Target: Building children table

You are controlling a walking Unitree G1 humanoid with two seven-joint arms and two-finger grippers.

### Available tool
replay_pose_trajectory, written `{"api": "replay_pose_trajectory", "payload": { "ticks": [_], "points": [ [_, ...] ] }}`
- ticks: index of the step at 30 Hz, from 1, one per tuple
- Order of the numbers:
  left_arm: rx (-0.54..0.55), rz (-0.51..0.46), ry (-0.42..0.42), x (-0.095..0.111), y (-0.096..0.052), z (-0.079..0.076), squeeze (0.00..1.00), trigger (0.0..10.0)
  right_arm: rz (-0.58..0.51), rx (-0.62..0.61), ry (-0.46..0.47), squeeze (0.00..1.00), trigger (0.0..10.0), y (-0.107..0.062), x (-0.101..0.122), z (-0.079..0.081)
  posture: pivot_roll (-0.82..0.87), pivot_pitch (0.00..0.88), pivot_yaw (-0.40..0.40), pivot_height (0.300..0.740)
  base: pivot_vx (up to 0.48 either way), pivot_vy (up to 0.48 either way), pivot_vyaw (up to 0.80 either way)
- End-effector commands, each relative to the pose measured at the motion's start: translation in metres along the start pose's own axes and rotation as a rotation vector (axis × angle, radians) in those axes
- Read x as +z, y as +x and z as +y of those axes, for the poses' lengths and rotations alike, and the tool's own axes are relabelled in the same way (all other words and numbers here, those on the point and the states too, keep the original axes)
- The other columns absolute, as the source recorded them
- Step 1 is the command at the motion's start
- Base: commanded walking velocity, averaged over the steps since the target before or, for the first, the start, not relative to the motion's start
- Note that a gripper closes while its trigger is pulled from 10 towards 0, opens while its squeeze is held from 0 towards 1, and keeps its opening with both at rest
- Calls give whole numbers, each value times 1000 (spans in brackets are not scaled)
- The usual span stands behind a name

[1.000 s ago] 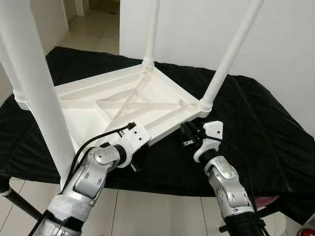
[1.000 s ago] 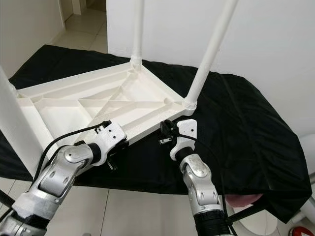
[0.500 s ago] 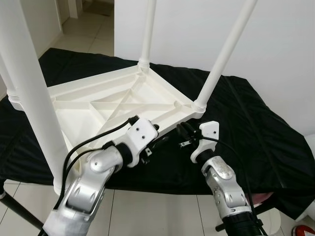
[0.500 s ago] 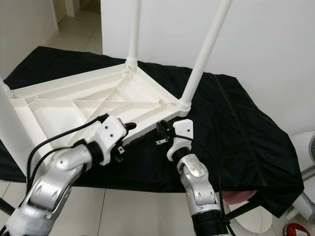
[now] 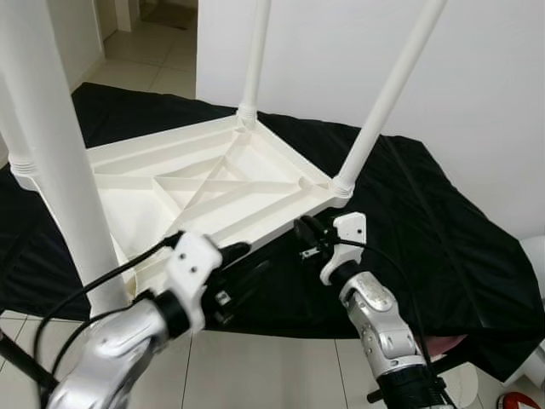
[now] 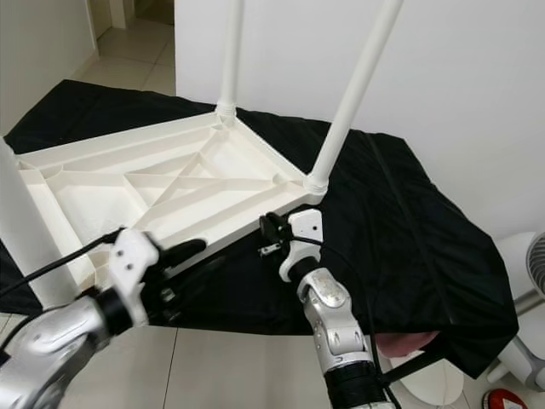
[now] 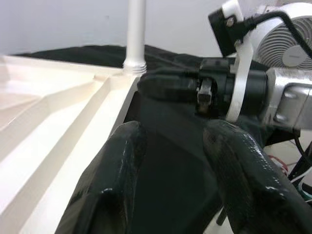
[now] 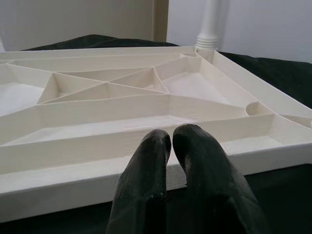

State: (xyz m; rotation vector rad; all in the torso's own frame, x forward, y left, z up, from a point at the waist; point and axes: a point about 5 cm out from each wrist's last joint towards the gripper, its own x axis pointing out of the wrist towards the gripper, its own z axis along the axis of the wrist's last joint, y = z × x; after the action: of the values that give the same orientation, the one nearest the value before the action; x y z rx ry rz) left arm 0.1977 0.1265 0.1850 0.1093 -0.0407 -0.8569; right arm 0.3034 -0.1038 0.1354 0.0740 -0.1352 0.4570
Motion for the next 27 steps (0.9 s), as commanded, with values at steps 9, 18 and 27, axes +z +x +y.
{"api": "replay_pose_trajectory", "payload": {
  "ticks": [9, 18, 27],
  "points": [
    [-129, 62, -48, 7, -35, -8, 0, 10000, -6, 18, 2, 0, 10000, 10, -1, 1, 205, 0, -214, 740, 0, 0, 0],
    [-97, 292, -83, 3, -90, -2, 0, 10000, -22, 61, 9, 0, 10000, 33, 2, 5, 292, 0, -248, 740, 0, 0, 0],
    [-31, 404, -64, 11, -118, 0, 0, 10000, -25, 102, 17, 0, 10000, 45, 2, 13, 343, 6, -276, 740, 0, 0, 0]
  ]
}}
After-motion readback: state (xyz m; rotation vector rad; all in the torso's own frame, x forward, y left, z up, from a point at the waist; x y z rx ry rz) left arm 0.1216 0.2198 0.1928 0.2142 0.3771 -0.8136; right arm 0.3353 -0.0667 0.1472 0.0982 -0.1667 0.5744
